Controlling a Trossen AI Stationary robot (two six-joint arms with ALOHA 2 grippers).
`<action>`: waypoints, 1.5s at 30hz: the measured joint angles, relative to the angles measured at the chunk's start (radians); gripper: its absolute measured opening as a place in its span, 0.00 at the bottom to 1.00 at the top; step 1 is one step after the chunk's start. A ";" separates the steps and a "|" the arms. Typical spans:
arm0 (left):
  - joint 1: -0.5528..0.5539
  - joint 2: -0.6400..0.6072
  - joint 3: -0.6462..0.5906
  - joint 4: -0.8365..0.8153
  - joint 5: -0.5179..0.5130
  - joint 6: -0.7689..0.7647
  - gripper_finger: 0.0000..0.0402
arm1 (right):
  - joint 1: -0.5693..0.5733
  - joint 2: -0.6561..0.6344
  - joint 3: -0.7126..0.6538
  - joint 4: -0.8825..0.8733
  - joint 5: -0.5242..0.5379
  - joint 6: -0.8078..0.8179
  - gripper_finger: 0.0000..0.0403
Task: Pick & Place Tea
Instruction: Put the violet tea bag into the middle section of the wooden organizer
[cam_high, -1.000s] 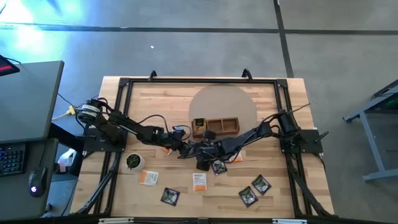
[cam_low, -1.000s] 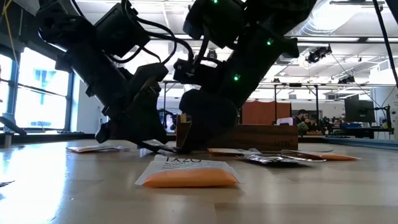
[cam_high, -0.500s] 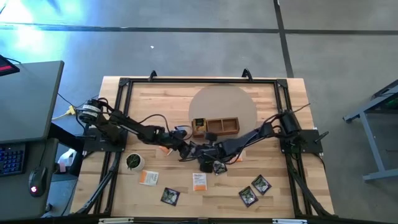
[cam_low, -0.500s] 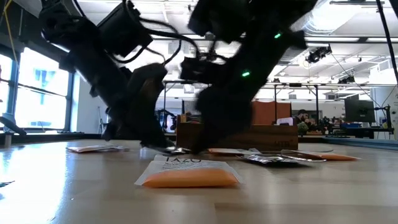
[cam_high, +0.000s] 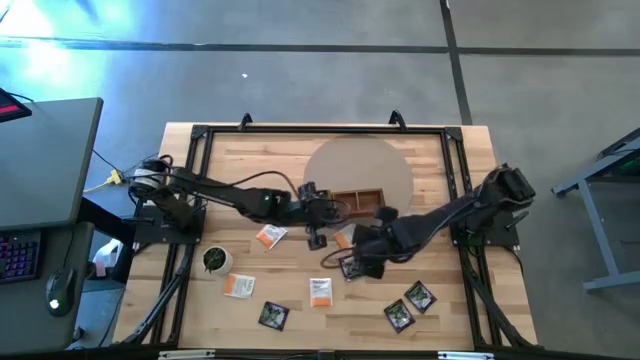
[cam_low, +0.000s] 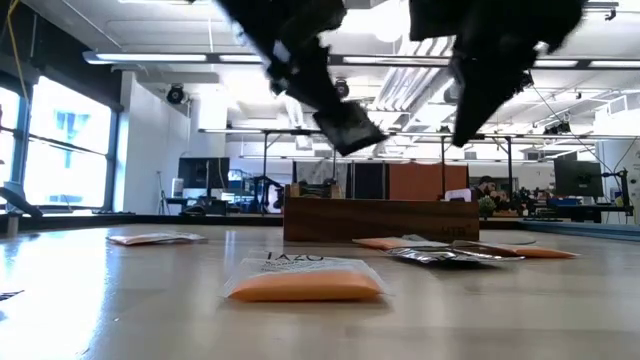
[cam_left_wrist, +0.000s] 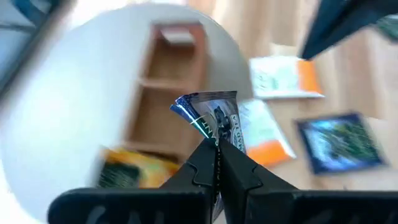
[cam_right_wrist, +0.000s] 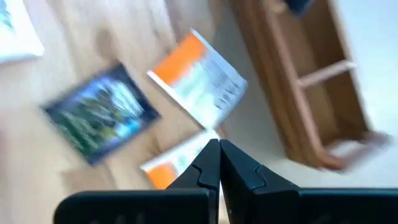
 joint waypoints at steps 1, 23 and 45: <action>0.008 0.019 0.036 -0.030 -0.020 0.023 0.01 | 0.016 -0.001 0.000 -0.030 0.025 0.022 0.01; 0.195 0.216 0.123 0.135 0.023 0.288 0.01 | 0.242 -0.496 -0.584 0.163 0.020 0.518 0.00; 0.195 0.214 0.124 0.019 -0.009 0.326 0.24 | 0.239 -0.659 -0.697 0.479 0.119 0.245 0.00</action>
